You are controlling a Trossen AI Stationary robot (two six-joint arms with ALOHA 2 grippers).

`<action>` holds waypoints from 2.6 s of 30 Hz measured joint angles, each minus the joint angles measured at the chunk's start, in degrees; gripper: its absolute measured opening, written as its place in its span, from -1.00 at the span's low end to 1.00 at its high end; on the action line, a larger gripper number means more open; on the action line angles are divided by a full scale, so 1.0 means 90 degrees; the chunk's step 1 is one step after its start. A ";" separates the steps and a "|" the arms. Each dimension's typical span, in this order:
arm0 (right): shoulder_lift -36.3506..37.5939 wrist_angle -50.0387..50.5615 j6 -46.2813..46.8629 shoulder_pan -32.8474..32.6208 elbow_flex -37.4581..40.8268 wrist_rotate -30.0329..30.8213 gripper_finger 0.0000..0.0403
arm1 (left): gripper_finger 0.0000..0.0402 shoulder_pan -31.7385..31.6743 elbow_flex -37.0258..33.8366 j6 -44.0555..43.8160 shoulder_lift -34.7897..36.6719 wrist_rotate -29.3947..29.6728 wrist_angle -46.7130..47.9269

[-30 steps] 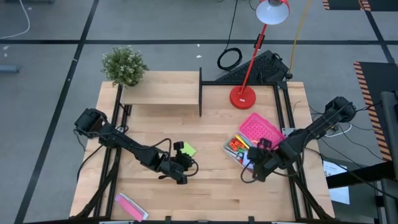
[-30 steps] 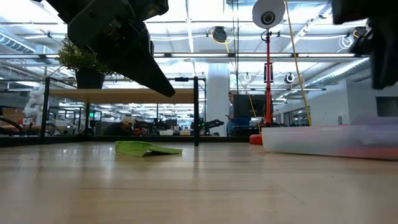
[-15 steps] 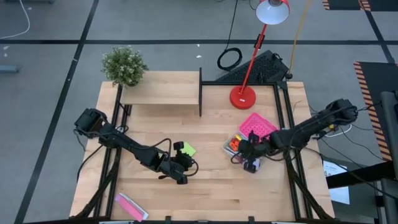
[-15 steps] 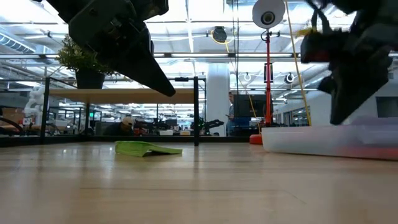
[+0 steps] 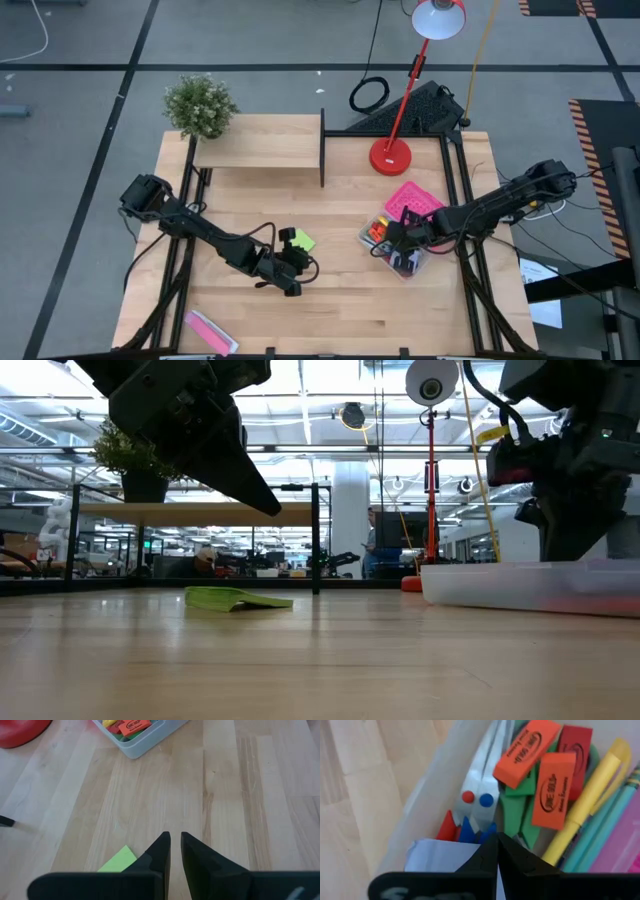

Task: Pack school essentials
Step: Put the purple sticky notes into the pink supply box

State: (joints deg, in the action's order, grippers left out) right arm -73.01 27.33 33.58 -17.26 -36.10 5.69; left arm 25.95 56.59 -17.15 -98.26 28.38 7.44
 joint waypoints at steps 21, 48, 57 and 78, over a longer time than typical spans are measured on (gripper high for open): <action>0.0477 0.0677 0.0543 -0.0045 0.0002 -0.0512 -1.00 | -0.76 0.0002 -0.0001 0.0034 0.0000 0.0001 0.0002; 0.1089 0.1522 0.3313 -0.1721 0.0002 -0.0658 -1.00 | -0.76 0.0001 0.0001 0.0053 0.0000 0.0005 -0.0016; 0.0738 0.0844 0.3645 -0.1719 0.0002 -0.0638 -1.00 | -0.76 0.0002 0.0000 0.0020 0.0000 0.0005 -0.0039; 0.1046 0.0847 0.2627 -0.1016 0.0000 0.1134 -1.00 | -0.76 0.0037 0.0001 0.0018 0.0000 0.0022 -0.0169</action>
State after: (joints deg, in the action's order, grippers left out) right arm -63.60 34.95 57.22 -26.41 -36.10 15.90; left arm 26.28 56.60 -16.99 -98.26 28.58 5.92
